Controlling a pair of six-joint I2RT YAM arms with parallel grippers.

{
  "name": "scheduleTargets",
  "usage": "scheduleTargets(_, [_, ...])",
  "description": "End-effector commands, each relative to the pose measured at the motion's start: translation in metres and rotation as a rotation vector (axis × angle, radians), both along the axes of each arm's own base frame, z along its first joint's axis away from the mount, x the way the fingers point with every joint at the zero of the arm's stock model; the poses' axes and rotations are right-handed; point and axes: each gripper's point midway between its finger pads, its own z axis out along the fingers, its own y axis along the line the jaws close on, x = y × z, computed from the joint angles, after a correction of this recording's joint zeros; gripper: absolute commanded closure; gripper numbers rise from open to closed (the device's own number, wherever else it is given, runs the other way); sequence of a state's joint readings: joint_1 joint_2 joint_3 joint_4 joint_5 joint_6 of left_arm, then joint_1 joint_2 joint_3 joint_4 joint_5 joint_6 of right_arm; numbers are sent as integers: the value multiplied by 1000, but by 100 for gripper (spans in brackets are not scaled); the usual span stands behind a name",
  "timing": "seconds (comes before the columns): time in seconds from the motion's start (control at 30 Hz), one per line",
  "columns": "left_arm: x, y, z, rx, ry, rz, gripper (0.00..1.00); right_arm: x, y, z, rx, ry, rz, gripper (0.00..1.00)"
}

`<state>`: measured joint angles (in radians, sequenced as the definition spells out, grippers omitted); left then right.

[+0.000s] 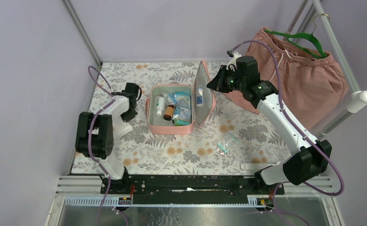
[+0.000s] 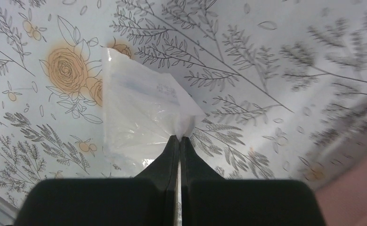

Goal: Organize the medicine kit
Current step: Pick up the medical item at the center of the board, then place the medical item at the medicine box.

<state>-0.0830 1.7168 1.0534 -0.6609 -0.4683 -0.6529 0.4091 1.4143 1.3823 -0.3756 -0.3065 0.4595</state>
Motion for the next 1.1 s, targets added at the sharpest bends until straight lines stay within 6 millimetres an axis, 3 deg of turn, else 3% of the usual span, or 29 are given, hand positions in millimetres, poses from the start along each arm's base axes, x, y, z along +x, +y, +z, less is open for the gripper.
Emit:
scheduleTargets(0.0, [20, -6, 60, -49, -150, -29, 100, -14, 0, -9, -7, 39, 34, 100])
scheduleTargets(0.17, [25, -42, 134, -228, -379, -181, 100, -14, 0, -12, 1, 50, 28, 100])
scheduleTargets(0.27, [21, -84, 191, -427, -590, -341, 100, -15, 2, -11, 18, 55, 24, 100])
scheduleTargets(0.4, [-3, -150, 266, -717, -838, -562, 100, -22, 10, -4, 75, 67, 58, 100])
scheduleTargets(0.5, [-21, -196, 312, -871, -968, -713, 100, -30, 18, 1, 131, 91, 98, 100])
scheduleTargets(0.6, [-27, -228, 352, -1002, -1099, -808, 100, -34, 21, 4, 171, 102, 101, 100])
scheduleTargets(0.87, [-24, -301, 399, -1239, -1180, -884, 100, -37, 21, 10, 206, 121, 74, 100])
scheduleTargets(1.07, [-10, -321, 392, -1336, -1194, -807, 100, -37, 19, 14, 211, 118, 55, 100])
